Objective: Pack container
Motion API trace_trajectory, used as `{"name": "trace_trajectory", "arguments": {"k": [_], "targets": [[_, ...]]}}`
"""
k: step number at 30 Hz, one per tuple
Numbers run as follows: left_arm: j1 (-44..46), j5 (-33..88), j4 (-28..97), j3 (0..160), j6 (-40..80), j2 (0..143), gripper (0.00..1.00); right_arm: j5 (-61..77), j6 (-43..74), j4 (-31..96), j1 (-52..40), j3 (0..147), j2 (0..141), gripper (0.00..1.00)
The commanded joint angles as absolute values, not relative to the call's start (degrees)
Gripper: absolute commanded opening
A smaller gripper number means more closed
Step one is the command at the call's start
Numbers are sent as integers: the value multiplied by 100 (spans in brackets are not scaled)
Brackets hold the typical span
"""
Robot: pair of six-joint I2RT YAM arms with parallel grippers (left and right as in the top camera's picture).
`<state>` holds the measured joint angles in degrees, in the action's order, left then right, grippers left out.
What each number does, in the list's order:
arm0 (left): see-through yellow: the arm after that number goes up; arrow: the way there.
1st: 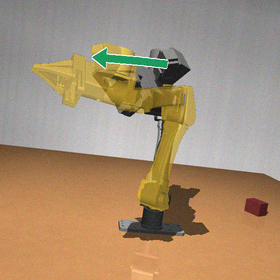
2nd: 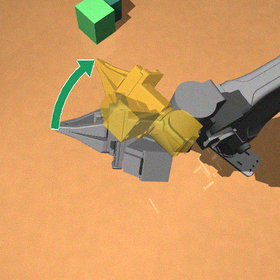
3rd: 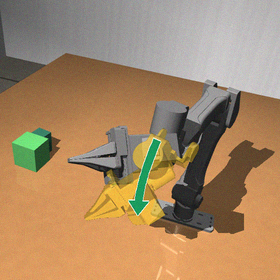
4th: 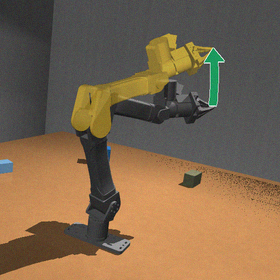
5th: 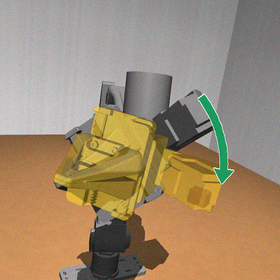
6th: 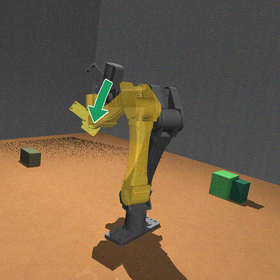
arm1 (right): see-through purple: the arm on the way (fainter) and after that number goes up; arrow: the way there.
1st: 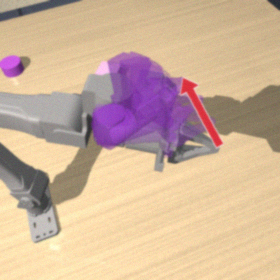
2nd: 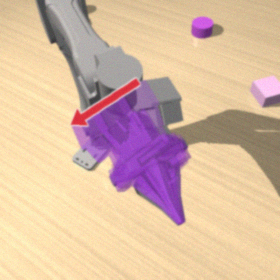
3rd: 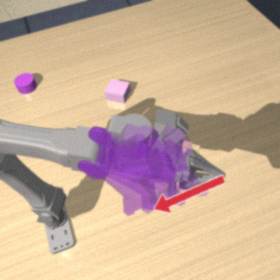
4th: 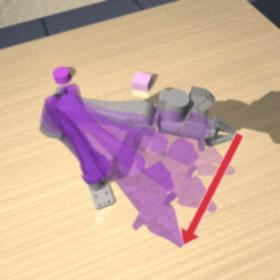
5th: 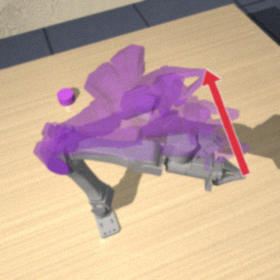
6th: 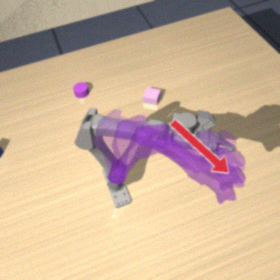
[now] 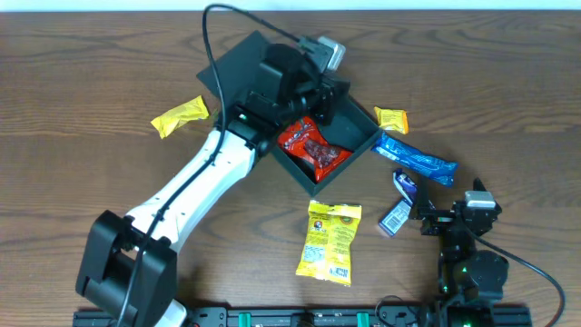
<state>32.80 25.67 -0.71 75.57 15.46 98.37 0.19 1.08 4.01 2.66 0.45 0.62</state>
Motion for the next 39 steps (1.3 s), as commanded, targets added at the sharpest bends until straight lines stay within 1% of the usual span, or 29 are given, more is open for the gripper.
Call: {"name": "trace_trajectory", "arguments": {"k": [1, 4, 7, 10, 13, 18, 20, 25, 29, 32, 34, 36, 39], "targets": [[3583, 1096, 191, 7658, 3632, 9719, 6, 23, 189, 427, 222, 32, 30, 99], [3953, -508, 687, 7658, 5159, 9719, 6, 23, 189, 427, 222, 32, 30, 99], [4318, -1293, 707, 7658, 5196, 9719, 6, 23, 189, 427, 222, 32, 30, 99], [4807, -2644, 799, 7658, 5308, 9719, 6, 23, 189, 427, 222, 32, 30, 99], [4995, -3192, 943, 7658, 5728, 9719, 6, 23, 189, 427, 222, 32, 30, 99], [4921, -3192, 1009, 7658, 6652, 9743, 6, 23, 189, 427, 222, 32, 30, 99], [4873, -3190, 1007, 7660, 6807, 9806, 6, 23, 189, 427, 222, 32, 30, 99], [4554, -2425, 987, 7806, 6807, 10204, 6, 23, 189, 427, 222, 32, 30, 99], [4289, -1844, 1098, 8407, 6748, 10772, 6, 23, 189, 427, 222, 32, 30, 99], [4276, -1839, 1555, 8993, 6753, 11229, 6, 23, 189, 427, 222, 32, 30, 99], [4278, -1835, 2287, 9507, 6753, 11653, 6, 23, 189, 427, 222, 32, 30, 99], [4276, -1756, 2705, 9754, 6801, 11920, 5, 23, 189, 427, 222, 32, 30, 99], [4270, -1435, 2805, 9883, 6842, 12243, 6, 23, 189, 427, 222, 32, 30, 99]]}}
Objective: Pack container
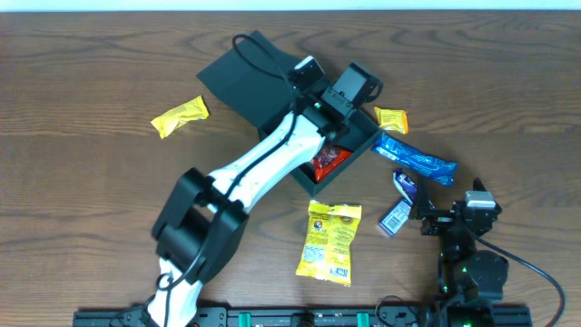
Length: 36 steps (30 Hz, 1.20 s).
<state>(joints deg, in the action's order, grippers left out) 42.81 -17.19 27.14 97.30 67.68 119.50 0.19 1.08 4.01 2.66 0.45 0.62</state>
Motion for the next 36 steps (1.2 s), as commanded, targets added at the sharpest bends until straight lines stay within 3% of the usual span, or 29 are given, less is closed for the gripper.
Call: {"name": "trace_trajectory", "arguments": {"k": [1, 21, 36], "targets": [[4270, -1347, 2827, 9883, 6901, 12324, 6, 23, 189, 427, 222, 32, 30, 99], [4034, -609, 3367, 9885, 7548, 12589, 6, 23, 189, 427, 222, 32, 30, 99], [4016, -521, 3492, 9885, 7063, 12591, 6, 23, 189, 427, 222, 32, 30, 99]]}}
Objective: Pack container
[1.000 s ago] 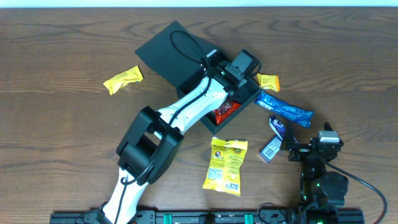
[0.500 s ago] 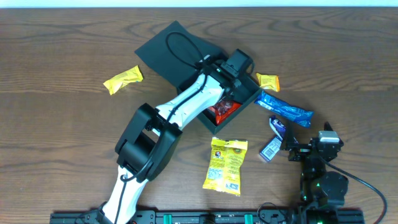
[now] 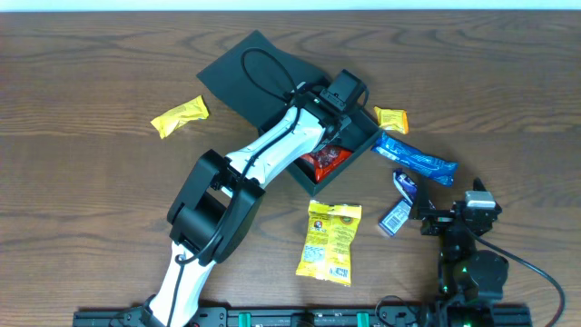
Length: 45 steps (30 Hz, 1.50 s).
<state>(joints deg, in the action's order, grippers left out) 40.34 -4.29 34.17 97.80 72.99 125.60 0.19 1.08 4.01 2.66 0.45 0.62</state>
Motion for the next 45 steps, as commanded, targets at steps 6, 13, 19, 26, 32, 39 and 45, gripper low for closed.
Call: {"name": "trace_trajectory", "arguments": {"k": [6, 13, 19, 26, 32, 39, 45], "targets": [[4036, -576, 3756, 9885, 7028, 12595, 6, 23, 189, 427, 222, 32, 30, 99], [4088, -720, 3946, 9883, 6888, 12599, 6, 23, 189, 427, 222, 32, 30, 99], [4093, -788, 4504, 9885, 6895, 12599, 6, 23, 189, 427, 222, 32, 30, 99], [4084, -814, 4652, 9885, 6871, 12599, 6, 23, 189, 427, 222, 32, 30, 99], [3990, -585, 4650, 10007, 6598, 12578, 6, 23, 189, 427, 222, 32, 30, 99], [3968, -1190, 5026, 10847, 6031, 12569, 6, 23, 189, 427, 222, 32, 30, 99], [3944, -1669, 6112, 11384, 5457, 12569, 6, 23, 189, 427, 222, 32, 30, 99]]}}
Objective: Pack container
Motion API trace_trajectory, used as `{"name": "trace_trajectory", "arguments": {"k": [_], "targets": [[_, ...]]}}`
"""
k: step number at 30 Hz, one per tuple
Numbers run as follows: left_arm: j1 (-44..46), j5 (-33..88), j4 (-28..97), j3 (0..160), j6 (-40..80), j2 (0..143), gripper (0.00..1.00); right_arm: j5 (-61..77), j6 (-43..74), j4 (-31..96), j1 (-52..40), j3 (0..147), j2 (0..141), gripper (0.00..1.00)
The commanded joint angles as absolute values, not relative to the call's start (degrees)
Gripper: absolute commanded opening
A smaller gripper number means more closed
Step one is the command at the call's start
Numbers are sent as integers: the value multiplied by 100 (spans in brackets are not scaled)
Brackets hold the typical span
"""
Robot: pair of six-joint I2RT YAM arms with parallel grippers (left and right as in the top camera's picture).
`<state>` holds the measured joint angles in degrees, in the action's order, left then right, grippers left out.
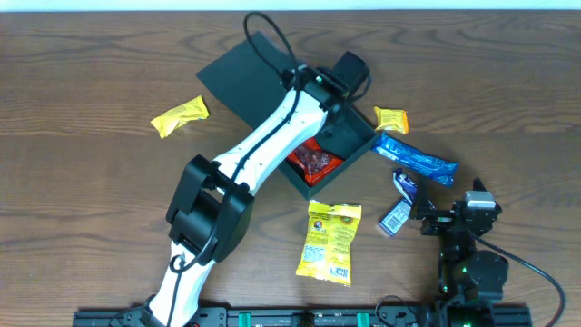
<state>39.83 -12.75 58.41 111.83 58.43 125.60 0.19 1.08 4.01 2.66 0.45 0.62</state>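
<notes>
The black container (356, 136) lies open in the overhead view, its lid (238, 77) folded out to the upper left. A red snack packet (316, 162) rests inside, at the near end. My left arm stretches across the box, and its gripper (350, 69) sits over the far right rim; the fingers are hidden under the wrist. Loose snacks lie around: a yellow bag (329, 238), a blue packet (416, 159), a small orange candy (391, 119) and a yellow candy (179, 116). My right gripper (425, 218) is parked at the lower right.
Two small blue-and-white packets (399, 214) (405, 183) lie just left of the right gripper. A black cable (263, 32) loops from the left wrist over the lid. The wooden table (91, 200) extends to the left.
My left gripper has moved from low over the container's right half to farther back, above its far right rim. More of the red packet shows now. The right arm has not moved.
First my left gripper hovered over the container's back part, the red packet lying inside. Then it was over the box's right side, then lower in it above the packet. Now it sits at the far rim and the packet lies at the near end.
</notes>
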Motion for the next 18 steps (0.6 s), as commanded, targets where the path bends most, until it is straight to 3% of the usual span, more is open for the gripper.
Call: {"name": "trace_trajectory", "arguments": {"k": [1, 7, 13, 18], "targets": [[3942, -1678, 6420, 11463, 5459, 12569, 5, 23, 189, 427, 222, 32, 30, 99], [3942, -1691, 7360, 11633, 5196, 12484, 6, 23, 189, 427, 222, 32, 30, 99], [4145, -1656, 7516, 11633, 2698, 12022, 6, 23, 189, 427, 222, 32, 30, 99], [4672, -1785, 7948, 11633, 3291, 11314, 6, 23, 189, 427, 222, 32, 30, 99]]}}
